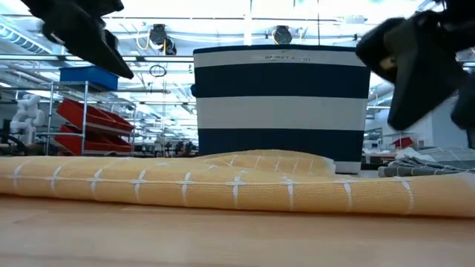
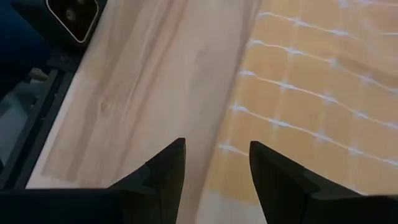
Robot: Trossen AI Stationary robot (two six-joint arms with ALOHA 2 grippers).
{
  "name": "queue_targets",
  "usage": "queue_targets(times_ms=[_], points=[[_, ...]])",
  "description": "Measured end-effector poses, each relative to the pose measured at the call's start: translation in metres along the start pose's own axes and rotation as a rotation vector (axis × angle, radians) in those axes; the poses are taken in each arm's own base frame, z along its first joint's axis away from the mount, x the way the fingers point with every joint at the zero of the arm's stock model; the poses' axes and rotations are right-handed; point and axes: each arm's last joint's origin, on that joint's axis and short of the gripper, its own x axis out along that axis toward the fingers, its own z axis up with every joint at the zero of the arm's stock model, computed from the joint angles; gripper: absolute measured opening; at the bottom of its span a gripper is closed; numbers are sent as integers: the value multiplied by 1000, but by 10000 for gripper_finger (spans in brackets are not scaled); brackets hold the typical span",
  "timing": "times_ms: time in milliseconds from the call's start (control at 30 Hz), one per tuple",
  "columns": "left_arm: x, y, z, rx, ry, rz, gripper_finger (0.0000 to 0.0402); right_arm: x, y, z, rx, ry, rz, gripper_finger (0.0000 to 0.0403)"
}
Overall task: Fold towel
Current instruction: Fold the orange patterned towel
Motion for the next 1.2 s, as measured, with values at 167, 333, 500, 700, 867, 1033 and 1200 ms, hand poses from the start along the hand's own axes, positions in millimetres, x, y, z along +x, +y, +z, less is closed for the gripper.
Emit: queue_targets(times_ms=[167, 333, 500, 700, 867, 1033, 1200], points=[[-3, -23, 0, 2, 18, -290, 247, 13, 4, -6, 17, 11, -4, 164], [0, -54, -4, 86, 50, -407, 235, 24, 5, -15, 7, 52, -22, 164], [11, -82, -10, 163, 99, -446, 233, 30, 2, -26, 42, 117, -111, 157], [24, -104, -18, 198, 147, -456, 233, 30, -1, -30, 25, 156, -144, 58], [30, -117, -22, 218, 154, -470, 233, 26, -7, -38, 32, 225, -232, 9], [35, -125, -26, 214, 169, -474, 233, 21, -17, -48, 73, 296, -368, 3], [40, -132, -29, 194, 179, -477, 233, 16, -23, -55, 108, 341, -461, 1]])
